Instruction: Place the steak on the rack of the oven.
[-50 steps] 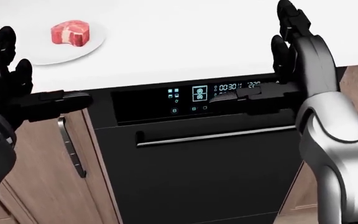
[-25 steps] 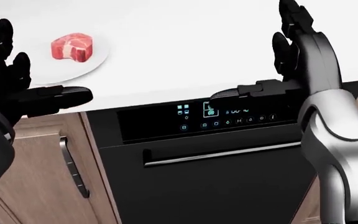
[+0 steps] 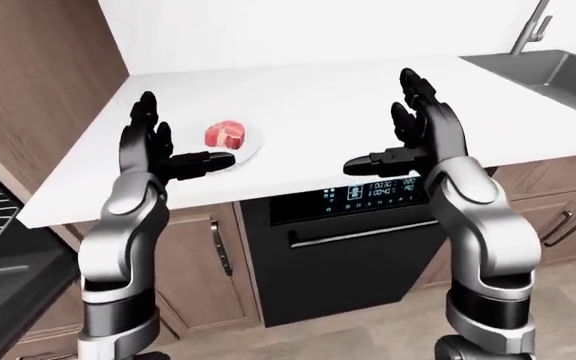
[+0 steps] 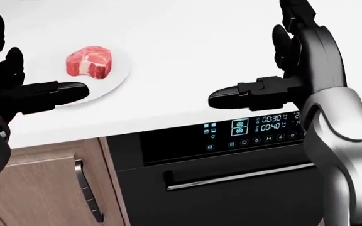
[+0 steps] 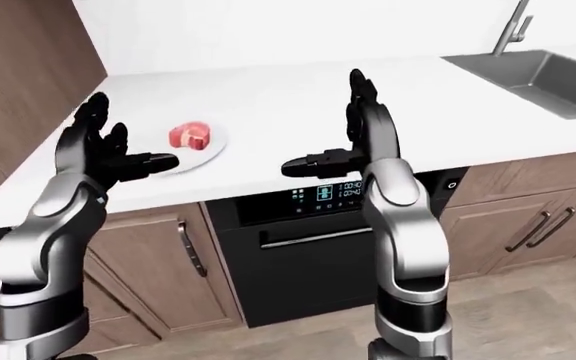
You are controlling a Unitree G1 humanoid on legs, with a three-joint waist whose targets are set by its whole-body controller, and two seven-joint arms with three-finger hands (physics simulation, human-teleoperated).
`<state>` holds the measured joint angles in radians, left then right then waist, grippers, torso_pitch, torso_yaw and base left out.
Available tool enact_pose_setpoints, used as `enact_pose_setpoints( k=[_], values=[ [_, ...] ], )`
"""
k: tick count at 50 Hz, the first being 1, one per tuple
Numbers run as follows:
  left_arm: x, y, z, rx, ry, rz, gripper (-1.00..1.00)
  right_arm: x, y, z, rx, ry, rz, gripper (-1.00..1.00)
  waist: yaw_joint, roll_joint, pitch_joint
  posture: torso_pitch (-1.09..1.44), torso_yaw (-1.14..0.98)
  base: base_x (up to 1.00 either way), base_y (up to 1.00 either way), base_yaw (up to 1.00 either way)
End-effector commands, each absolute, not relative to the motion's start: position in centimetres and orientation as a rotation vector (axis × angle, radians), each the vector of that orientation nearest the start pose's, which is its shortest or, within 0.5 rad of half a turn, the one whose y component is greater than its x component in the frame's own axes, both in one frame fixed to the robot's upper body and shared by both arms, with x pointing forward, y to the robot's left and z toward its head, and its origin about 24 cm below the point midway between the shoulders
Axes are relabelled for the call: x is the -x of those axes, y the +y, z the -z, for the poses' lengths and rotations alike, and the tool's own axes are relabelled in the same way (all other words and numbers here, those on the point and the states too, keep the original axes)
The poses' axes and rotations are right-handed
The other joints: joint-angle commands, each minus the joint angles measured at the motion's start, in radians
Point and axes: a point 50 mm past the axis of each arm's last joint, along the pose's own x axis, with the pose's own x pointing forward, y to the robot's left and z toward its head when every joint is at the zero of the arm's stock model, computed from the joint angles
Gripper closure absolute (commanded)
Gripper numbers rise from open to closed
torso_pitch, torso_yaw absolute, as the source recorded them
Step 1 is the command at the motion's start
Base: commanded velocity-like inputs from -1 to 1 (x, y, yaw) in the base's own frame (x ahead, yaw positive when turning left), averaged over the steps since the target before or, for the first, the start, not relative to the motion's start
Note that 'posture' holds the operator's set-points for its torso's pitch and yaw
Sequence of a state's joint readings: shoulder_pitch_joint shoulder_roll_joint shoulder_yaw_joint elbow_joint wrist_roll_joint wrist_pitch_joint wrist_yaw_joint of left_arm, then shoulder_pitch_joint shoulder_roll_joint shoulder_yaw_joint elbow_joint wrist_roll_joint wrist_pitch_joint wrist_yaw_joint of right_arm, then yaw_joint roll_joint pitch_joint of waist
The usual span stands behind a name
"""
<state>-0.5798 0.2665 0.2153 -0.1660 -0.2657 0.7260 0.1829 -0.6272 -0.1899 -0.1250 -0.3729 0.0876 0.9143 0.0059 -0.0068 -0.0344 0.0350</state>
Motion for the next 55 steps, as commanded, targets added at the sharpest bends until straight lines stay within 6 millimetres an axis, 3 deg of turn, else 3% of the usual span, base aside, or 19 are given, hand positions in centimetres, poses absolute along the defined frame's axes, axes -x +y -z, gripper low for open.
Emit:
enact_pose_setpoints(
  k=[1,4,8,10,12,13,14,16,20,23,26,27,28,29,30,32,34,37,55],
  values=[
    [-32.37,20.33,-21.15,0.042,-0.127,-0.172,-1.00,-30.81,-15.62,-23.47,0.089,-0.159,-0.036,-1.00,0.009,-0.015,-0.027,0.00,0.00,0.15,0.22,0.00],
    [-32.41,20.40,-21.09,0.043,-0.127,-0.174,-1.00,-30.85,-15.47,-23.45,0.091,-0.158,-0.040,-1.00,0.004,-0.010,-0.035,0.00,0.00,0.15,0.22,0.00],
    [-32.34,20.35,-21.11,0.042,-0.127,-0.173,-1.00,-30.91,-15.37,-23.51,0.091,-0.158,-0.043,-1.00,-0.002,0.033,-0.017,0.00,0.00,0.14,0.22,0.00],
    [-32.36,20.34,-21.29,0.043,-0.127,-0.173,-1.00,-30.96,-15.40,-23.58,0.091,-0.159,-0.042,-1.00,-0.008,0.076,-0.019,0.00,0.00,0.14,0.22,0.00],
    [-32.30,20.34,-21.27,0.042,-0.126,-0.174,-1.00,-30.97,-15.39,-23.56,0.092,-0.159,-0.042,-1.00,-0.008,0.156,-0.045,0.00,0.00,0.15,0.23,0.00],
    [-32.35,20.37,-21.19,0.041,-0.126,-0.174,-1.00,-30.94,-15.40,-23.59,0.091,-0.160,-0.041,-1.00,-0.002,0.101,-0.028,0.00,0.00,0.14,0.23,0.00],
    [-32.38,20.38,-21.18,0.042,-0.126,-0.174,-1.00,-30.92,-15.41,-23.58,0.091,-0.160,-0.041,-1.00,-0.005,0.120,-0.026,0.00,0.00,0.15,0.22,0.00],
    [-32.44,20.37,-21.18,0.042,-0.127,-0.173,-1.00,-30.85,-15.35,-23.72,0.092,-0.162,-0.042,-1.00,0.003,0.105,-0.033,0.00,0.00,0.14,0.21,0.00],
    [-32.51,20.33,-21.24,0.042,-0.128,-0.173,-1.00,-30.94,-15.42,-23.64,0.092,-0.162,-0.041,-1.00,0.006,0.064,-0.023,0.00,0.00,0.14,0.22,0.00],
    [-32.47,20.32,-21.22,0.042,-0.127,-0.173,-1.00,-30.98,-15.42,-23.60,0.092,-0.161,-0.042,-1.00,0.010,0.025,-0.019,0.00,0.00,0.14,0.22,0.00],
    [-32.51,20.26,-21.14,0.043,-0.126,-0.172,-1.00,-31.00,-15.43,-23.61,0.094,-0.162,-0.042,-1.00,0.014,-0.036,-0.026,0.00,0.00,0.14,0.17,0.00],
    [-32.48,20.24,-21.22,0.042,-0.126,-0.172,-1.00,-31.03,-15.46,-23.62,0.093,-0.164,-0.041,-1.00,0.008,0.013,-0.024,0.00,0.00,0.11,0.02,0.00],
    [-32.40,20.20,-21.38,0.043,-0.126,-0.172,-1.00,-31.03,-15.46,-23.67,0.092,-0.164,-0.040,-1.00,0.010,0.006,-0.027,0.00,0.00,0.07,0.00,0.00],
    [-32.38,20.19,-21.41,0.043,-0.126,-0.172,-1.00,-31.02,-15.45,-23.69,0.092,-0.164,-0.040,-1.00,0.007,0.013,-0.013,0.00,0.00,0.04,0.00,0.00],
    [-32.37,20.15,-21.34,0.043,-0.126,-0.171,-1.00,-31.01,-15.44,-23.75,0.092,-0.165,-0.039,-1.00,0.006,0.019,-0.018,0.00,0.00,0.00,0.00,0.00],
    [-32.41,20.15,-21.17,0.044,-0.125,-0.171,-1.00,-31.00,-15.36,-23.74,0.092,-0.163,-0.040,-1.00,0.004,0.056,-0.028,0.00,0.00,0.00,0.00,0.00],
    [-32.44,20.18,-21.19,0.044,-0.126,-0.171,-1.00,-31.06,-15.45,-23.75,0.090,-0.166,-0.038,-1.00,0.000,0.047,-0.018,0.00,0.00,0.00,0.00,0.00],
    [-32.46,20.18,-21.19,0.044,-0.127,-0.172,-1.00,-31.07,-15.41,-23.63,0.090,-0.166,-0.037,-1.00,-0.001,0.046,-0.032,0.00,0.00,0.00,0.00,0.00],
    [-32.33,20.18,-21.10,0.042,-0.127,-0.170,-1.00,-30.95,-15.42,-23.58,0.098,-0.166,-0.035,-1.00,0.008,0.040,-0.030,0.00,0.00,0.00,0.00,0.00]
  ],
)
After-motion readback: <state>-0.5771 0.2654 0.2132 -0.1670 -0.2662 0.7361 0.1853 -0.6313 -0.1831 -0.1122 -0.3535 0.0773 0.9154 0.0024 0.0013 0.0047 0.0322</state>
